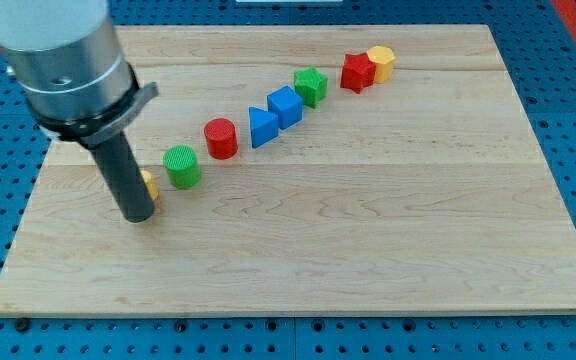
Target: Move your arm below the yellow heart
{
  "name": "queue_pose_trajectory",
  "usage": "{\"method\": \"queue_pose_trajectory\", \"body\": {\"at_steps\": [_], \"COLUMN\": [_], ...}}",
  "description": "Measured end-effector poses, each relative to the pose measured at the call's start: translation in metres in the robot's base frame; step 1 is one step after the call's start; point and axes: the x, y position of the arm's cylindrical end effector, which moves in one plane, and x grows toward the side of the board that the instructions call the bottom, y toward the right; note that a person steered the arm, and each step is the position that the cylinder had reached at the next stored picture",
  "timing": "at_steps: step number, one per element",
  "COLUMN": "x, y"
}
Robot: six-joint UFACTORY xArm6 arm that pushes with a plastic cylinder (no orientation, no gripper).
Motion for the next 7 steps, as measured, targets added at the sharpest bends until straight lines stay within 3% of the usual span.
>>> {"method": "queue_pose_trajectory", "body": {"at_steps": [7], "x": [0.032], "y": [-0.001]}}
